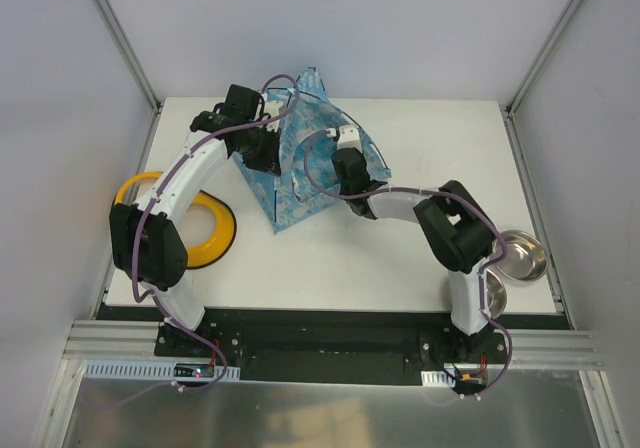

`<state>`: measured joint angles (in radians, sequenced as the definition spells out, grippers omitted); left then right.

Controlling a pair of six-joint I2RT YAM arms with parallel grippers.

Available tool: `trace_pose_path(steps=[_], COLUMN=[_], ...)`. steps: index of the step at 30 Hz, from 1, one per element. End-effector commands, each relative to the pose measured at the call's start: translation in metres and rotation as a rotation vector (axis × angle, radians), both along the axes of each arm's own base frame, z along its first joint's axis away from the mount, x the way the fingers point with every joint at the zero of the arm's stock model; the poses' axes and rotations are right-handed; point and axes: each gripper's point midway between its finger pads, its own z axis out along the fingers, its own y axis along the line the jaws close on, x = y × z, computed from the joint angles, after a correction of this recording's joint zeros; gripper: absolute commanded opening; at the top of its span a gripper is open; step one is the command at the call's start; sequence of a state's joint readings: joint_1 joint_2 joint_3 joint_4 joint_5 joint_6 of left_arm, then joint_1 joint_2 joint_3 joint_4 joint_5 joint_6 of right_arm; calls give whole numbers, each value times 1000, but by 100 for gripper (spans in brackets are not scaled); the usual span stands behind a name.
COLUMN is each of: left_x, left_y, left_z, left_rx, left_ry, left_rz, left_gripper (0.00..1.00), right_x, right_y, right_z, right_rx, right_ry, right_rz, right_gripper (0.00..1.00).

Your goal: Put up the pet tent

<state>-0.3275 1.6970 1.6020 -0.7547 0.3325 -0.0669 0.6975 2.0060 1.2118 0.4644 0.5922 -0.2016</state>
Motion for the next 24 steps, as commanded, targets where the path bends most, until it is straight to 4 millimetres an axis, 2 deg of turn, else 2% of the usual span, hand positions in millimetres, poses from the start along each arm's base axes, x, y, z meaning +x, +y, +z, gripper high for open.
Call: trace_pose_path(steps=[1,2,5,8,12,16,17,19,24], left_x=[-7,-7,-4,-1,-1,0,0,0,1], left_y=[-6,-6,-3,0,2,4,4,4,3], left_z=[29,29,25,23,19,16,16,16,16], left_rx=[-50,-47,-31,-15,-1,13,14,15,8], left_ry=[-46,-47,-40,-39,-29,-26,-26,-25,-23], left_rz=[-18,-15,4,21,33,40,41,41,40], left_gripper=[0,0,0,0,0,0,0,0,0], right_x=[25,24,12,-7,-32,-59,-66,-84,-125], right_y=[-9,-12,-13,-6,0,-5,1,21,85], right_z=[55,59,70,78,83,89,86,87,83], right_rx=[-46,-55,-56,66,186,279,299,358,438], right_ry=[-205,-214,-200,-119,-18,58,89,163,358], right_rz=[-129,-151,-163,-113,-62,-48,-11,122,491], right_gripper=[0,4,42,61,70,79,79,81,81])
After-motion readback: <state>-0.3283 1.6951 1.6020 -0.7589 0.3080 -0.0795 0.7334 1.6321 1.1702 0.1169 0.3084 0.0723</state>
